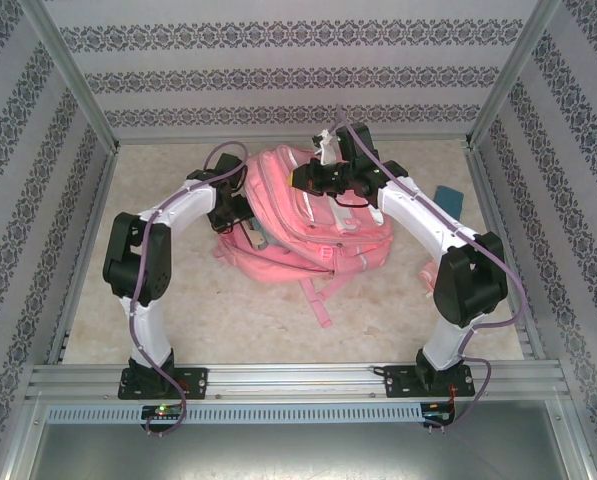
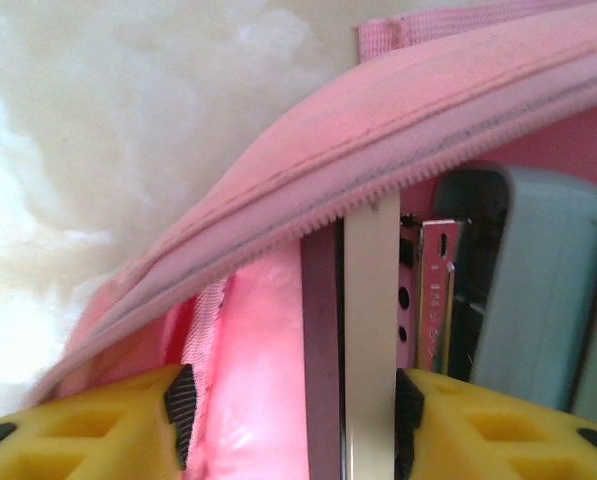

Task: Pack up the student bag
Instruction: Place the loose stationery in the student bag, then rotate the personal item at the middle-right of the table.

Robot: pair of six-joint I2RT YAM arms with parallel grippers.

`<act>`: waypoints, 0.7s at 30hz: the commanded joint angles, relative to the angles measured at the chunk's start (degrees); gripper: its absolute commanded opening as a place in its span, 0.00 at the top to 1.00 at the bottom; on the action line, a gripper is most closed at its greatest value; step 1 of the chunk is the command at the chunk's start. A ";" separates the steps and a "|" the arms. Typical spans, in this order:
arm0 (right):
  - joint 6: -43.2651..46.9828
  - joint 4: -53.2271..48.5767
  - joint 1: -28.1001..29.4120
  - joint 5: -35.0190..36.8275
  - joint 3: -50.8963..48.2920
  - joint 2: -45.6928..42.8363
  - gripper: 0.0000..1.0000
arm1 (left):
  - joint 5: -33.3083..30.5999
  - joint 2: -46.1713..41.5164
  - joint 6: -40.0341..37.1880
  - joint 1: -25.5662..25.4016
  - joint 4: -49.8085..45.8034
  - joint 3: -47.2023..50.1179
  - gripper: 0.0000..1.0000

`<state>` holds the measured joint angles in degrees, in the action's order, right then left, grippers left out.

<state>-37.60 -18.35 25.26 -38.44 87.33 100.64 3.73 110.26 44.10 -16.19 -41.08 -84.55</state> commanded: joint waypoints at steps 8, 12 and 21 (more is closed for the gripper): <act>1.12 2.54 -0.44 -0.37 -0.14 -2.18 0.95 | -4.59 -12.57 -0.77 -0.66 -6.92 4.94 0.36; 1.06 2.23 -0.60 -0.24 -0.05 -2.11 0.95 | -1.35 -15.22 -3.12 -0.66 -3.29 6.40 0.35; 1.29 1.70 -0.56 -0.06 0.21 -2.29 0.95 | 13.55 -11.49 -3.50 -2.12 10.32 7.55 0.45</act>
<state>-37.58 -18.46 25.23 -38.33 87.20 100.64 11.20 97.38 41.32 -16.86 -37.19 -77.25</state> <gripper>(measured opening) 0.049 0.546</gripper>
